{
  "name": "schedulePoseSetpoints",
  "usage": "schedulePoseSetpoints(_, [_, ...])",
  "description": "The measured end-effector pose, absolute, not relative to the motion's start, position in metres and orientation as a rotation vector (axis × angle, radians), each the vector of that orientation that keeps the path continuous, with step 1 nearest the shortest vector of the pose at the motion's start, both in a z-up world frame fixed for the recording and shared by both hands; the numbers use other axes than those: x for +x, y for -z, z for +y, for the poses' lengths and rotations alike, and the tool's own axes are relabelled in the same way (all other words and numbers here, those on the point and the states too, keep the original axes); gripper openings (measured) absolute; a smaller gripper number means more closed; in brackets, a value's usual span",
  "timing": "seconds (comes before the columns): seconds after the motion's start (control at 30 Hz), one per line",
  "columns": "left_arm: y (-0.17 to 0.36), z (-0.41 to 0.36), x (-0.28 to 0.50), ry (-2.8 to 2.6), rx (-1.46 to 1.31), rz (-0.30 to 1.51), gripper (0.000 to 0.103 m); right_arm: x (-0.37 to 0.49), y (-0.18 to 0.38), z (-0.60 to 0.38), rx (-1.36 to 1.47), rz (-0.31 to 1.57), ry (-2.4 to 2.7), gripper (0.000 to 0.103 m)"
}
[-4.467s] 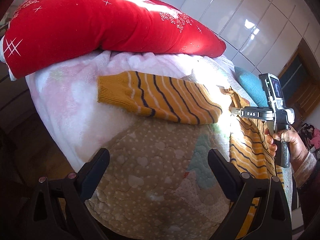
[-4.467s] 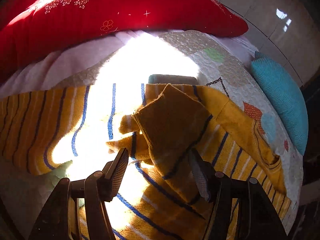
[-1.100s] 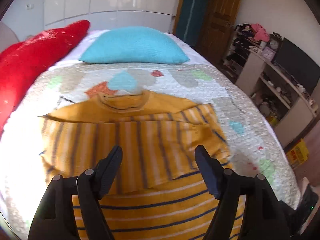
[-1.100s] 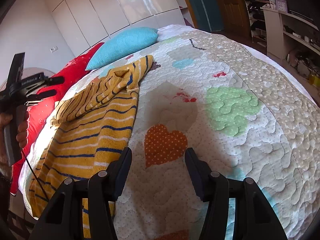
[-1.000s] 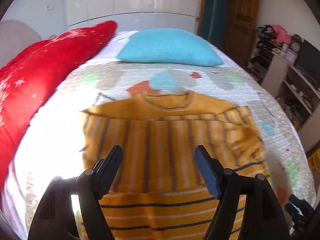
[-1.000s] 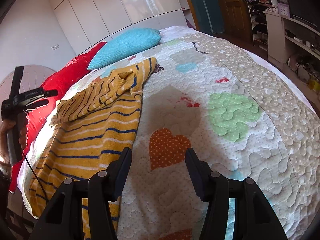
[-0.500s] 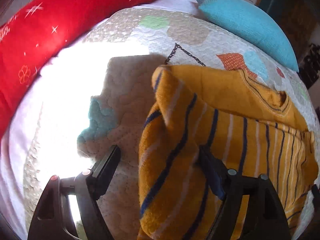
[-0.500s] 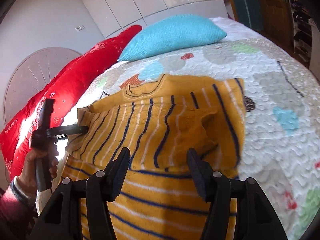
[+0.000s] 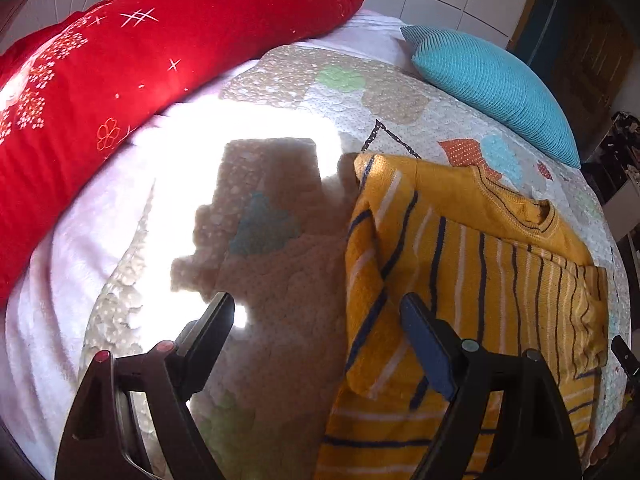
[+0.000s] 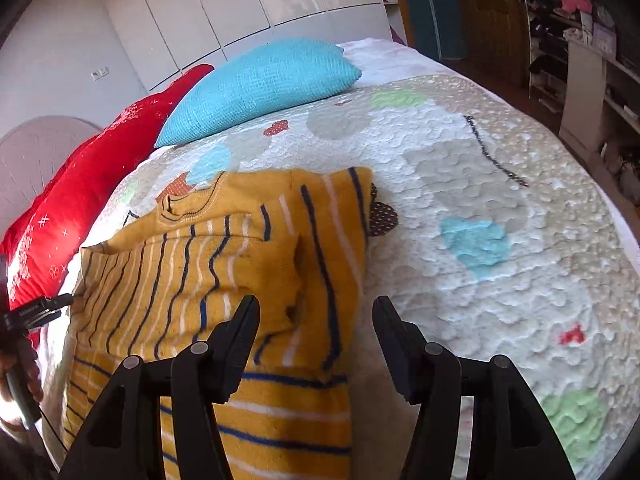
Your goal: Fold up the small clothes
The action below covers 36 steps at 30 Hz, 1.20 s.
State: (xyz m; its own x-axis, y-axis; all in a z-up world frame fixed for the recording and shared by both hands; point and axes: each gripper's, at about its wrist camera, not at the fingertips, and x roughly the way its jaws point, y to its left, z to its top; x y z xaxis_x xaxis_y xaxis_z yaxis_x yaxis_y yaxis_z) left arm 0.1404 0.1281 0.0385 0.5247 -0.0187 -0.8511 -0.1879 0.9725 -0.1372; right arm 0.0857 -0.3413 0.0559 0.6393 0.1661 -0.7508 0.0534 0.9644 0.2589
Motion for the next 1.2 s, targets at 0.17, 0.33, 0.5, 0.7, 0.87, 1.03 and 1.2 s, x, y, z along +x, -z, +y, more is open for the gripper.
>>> schedulePoseSetpoints(0.17, [-0.039, 0.139, 0.09, -0.063, -0.273, 1.041, 0.084, 0.032, -0.056, -0.353, 0.257, 0.91, -0.083, 0.069])
schedulePoseSetpoints(0.33, [-0.027, 0.133, 0.037, 0.026, -0.329, 1.071, 0.084, -0.019, -0.035, -0.363, 0.308, 0.984, -0.108, 0.069])
schedulePoseSetpoints(0.5, [-0.006, 0.12, -0.004, 0.094, -0.376, 1.101, 0.084, -0.058, -0.026, -0.366, 0.399, 0.947, -0.132, 0.072])
schedulePoseSetpoints(0.7, [-0.003, 0.106, -0.056, 0.243, -0.436, 1.06, 0.054, -0.088, -0.019, -0.363, 0.597, 0.949, -0.287, 0.073])
schedulePoseSetpoints(0.87, [0.004, 0.115, -0.097, 0.31, -0.568, 1.033, 0.043, -0.12, -0.002, -0.36, 0.809, 0.949, -0.479, 0.073])
schedulePoseSetpoints(1.03, [0.005, 0.112, -0.123, 0.363, -0.665, 1.015, 0.043, -0.149, 0.003, -0.342, 0.859, 0.964, -0.606, 0.073])
schedulePoseSetpoints(1.2, [0.008, 0.104, -0.138, 0.393, -0.705, 1.009, 0.043, -0.164, 0.015, -0.314, 0.847, 1.009, -0.652, 0.072])
